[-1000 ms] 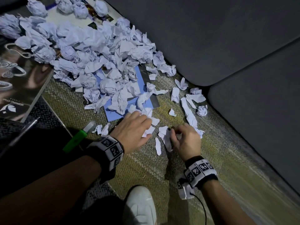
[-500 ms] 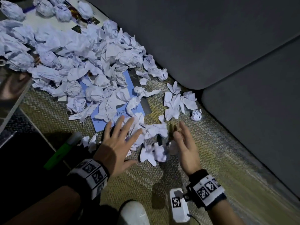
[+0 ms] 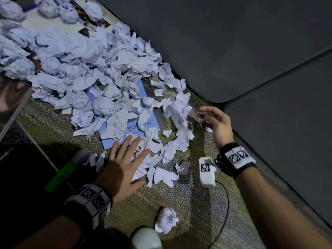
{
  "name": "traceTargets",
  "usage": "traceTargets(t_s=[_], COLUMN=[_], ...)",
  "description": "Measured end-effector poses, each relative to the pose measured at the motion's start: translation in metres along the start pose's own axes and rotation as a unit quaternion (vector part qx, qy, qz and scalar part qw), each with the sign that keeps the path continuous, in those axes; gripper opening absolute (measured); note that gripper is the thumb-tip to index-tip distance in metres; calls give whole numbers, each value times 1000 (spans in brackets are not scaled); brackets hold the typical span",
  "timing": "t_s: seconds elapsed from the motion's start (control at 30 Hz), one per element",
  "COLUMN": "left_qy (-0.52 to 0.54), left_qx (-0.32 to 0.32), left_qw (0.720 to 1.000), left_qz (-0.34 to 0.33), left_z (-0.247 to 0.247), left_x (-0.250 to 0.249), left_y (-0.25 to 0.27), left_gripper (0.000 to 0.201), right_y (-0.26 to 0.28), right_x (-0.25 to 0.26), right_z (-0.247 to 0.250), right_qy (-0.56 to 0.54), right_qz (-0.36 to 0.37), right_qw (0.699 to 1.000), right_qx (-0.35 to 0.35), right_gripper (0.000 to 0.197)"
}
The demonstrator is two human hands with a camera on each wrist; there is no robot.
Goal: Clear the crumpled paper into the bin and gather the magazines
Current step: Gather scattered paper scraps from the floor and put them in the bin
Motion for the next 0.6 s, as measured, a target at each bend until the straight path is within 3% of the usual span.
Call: traceTargets(t_s=[0.1, 0.17, 0.23, 0.33, 0.4, 0.47, 0.53, 0.6], left_qy=[16, 51, 74, 54, 41, 23, 10, 2], left_qx=[-12, -30, -46, -34, -27, -20, -5, -34], left_qw=[1000, 998, 996, 997, 998, 999, 1000, 999], left_qz=[-3, -1, -12, -46, -50, -35, -1, 15], left_z=[7, 18, 27, 28, 30, 39, 51, 72], left_x=[1, -3, -17, -44, -50, -47, -38, -29], left_y=[3, 8, 14, 18, 10, -5, -21, -38], left_gripper=[76, 77, 77, 70, 69, 70, 69, 69], right_y=[20, 24, 25, 16, 5, -2, 2, 14], right_x=[-13, -42, -70, -72, -54, -36, -23, -12], right_z=[34, 54, 51, 27, 13, 0, -12, -19], right_qy=[51, 113, 134, 267, 357, 380, 379, 365], right_qz=[32, -32, -105, -66, 4, 43, 46, 36], right_qw=[991, 979, 976, 960, 933, 924, 924, 930], right_qx=[-118, -169, -133, -45, -38, -31, -9, 3], right_gripper=[30, 28, 52, 69, 58, 44, 36, 28])
Point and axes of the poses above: each hand's wrist, its own y-axis away from the middle knuckle, its own z-axis out of the back of the hand, x = y × z, the point moved 9 cm from there along -y, towards the middle knuckle, and after that the axes turned 3 degrees about -z, right-handed, at the moved point
